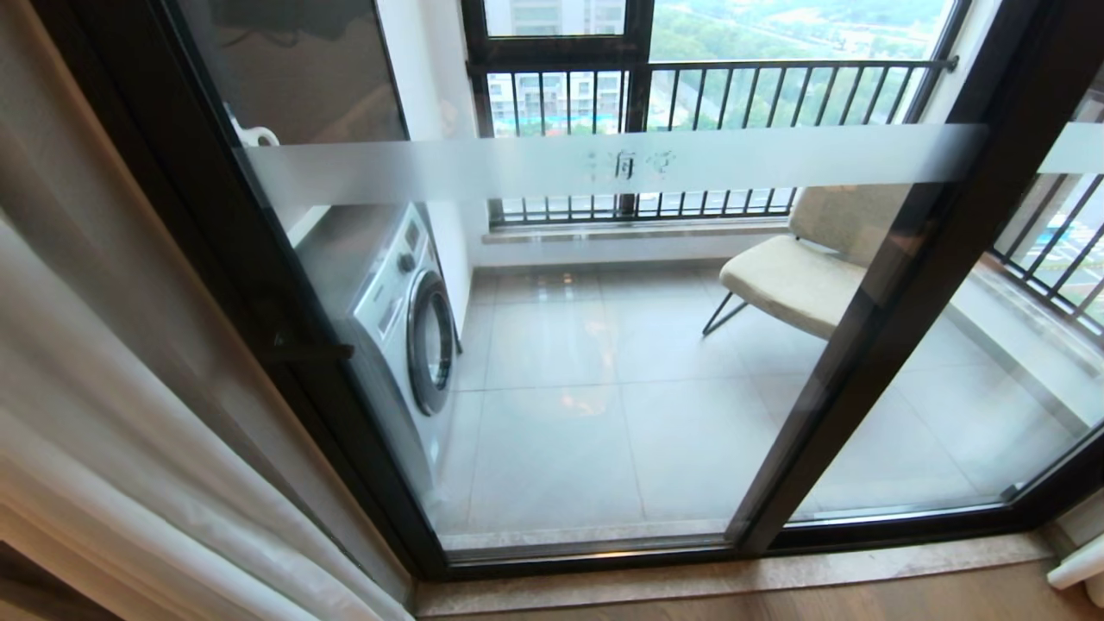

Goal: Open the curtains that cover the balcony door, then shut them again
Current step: Pull the inner curtains open on both sides

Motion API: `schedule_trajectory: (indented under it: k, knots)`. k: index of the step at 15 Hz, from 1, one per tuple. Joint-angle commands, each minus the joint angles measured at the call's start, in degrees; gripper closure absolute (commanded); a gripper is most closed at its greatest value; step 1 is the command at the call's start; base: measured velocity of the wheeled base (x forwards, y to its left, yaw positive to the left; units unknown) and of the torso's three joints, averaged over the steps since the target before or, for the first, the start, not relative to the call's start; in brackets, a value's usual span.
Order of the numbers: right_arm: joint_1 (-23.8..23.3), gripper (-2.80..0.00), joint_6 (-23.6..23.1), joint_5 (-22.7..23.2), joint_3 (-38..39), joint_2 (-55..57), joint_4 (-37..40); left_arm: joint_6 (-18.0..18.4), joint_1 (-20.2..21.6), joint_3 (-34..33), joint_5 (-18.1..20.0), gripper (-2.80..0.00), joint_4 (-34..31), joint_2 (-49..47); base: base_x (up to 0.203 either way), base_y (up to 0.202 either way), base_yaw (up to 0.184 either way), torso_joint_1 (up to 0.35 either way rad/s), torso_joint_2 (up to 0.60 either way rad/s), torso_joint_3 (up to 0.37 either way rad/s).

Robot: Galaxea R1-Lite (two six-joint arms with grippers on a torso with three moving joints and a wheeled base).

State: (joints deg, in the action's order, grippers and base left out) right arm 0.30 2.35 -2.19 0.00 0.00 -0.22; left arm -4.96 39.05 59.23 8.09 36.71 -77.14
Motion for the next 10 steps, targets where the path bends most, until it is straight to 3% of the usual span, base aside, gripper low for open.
schedule_trajectory:
  k: [1, 4, 10]
  knots:
    - [0.05, 0.0, 0.02, 0.0, 0.0, 0.09, 0.0, -0.14, 0.08, 0.0, -0.01, 0.0, 0.3, 0.06, 0.0, 0.0, 0.0, 0.0, 0.0, 0.0]
    - [0.05, 0.0, 0.02, 0.0, 0.0, 0.09, -0.04, -0.22, 1.21, 0.0, -0.01, 0.0, 0.3, -0.03, 0.0, 0.0, 0.0, 0.0, 0.0, 0.0]
    - [0.05, 0.0, 0.02, 0.0, 0.0, 0.09, -0.04, -4.77, 5.76, 0.5, 0.13, 0.0, 0.46, -2.28, 0.0, 0.0, 0.0, 0.0, 0.0, 0.0]
